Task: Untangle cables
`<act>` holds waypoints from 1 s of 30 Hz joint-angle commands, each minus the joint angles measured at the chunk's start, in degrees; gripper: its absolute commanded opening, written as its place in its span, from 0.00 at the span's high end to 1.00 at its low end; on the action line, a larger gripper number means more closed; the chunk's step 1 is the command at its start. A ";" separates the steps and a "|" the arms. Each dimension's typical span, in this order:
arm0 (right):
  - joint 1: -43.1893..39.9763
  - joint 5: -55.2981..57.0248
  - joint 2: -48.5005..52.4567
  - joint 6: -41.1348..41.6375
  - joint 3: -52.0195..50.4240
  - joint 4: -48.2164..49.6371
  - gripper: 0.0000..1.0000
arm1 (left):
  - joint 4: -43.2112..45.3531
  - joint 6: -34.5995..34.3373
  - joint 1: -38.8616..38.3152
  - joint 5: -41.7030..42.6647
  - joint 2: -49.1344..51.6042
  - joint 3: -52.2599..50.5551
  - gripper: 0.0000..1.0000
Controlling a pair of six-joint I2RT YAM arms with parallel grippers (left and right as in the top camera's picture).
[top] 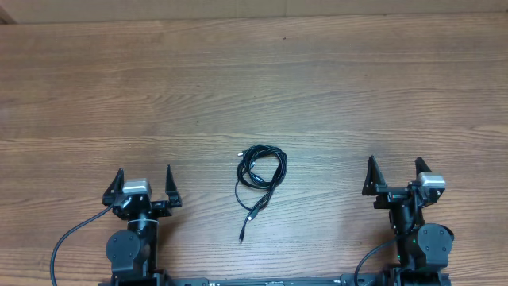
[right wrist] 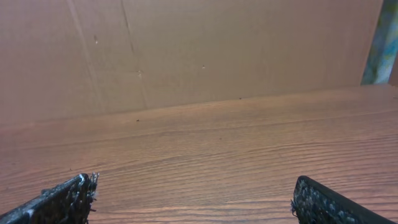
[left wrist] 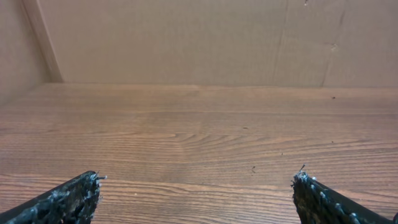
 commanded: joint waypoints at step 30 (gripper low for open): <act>0.33 0.42 -0.68 -0.24 -0.61 0.33 0.00 | 15.30 5.46 -0.33 -8.72 -0.50 -0.28 0.01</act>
